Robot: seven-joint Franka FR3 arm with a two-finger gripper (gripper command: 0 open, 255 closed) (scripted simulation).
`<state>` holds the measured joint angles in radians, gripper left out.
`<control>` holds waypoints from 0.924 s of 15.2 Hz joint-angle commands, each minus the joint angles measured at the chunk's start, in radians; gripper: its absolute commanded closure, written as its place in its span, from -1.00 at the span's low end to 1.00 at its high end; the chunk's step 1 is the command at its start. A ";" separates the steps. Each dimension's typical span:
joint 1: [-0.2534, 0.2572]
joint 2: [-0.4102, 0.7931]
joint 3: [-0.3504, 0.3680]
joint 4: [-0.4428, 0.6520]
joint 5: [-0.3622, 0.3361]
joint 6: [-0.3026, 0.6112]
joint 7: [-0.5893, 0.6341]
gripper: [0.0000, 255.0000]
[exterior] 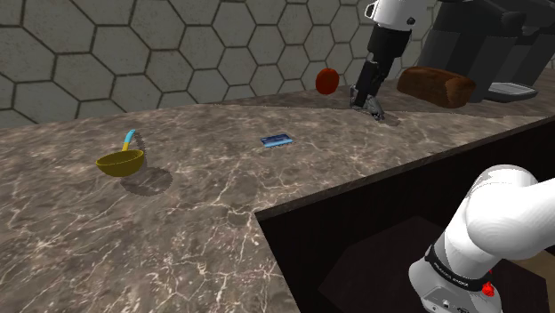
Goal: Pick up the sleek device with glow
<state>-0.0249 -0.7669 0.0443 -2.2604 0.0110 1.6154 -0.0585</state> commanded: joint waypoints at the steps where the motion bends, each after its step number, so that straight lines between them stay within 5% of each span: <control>1: 0.000 0.000 0.000 0.000 0.000 0.000 0.000 -1.00; 14: -0.158 0.312 -0.143 0.174 -0.114 0.082 0.028 -1.00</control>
<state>-0.1712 -0.4792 -0.0869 -2.0997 -0.0957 1.6900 -0.0339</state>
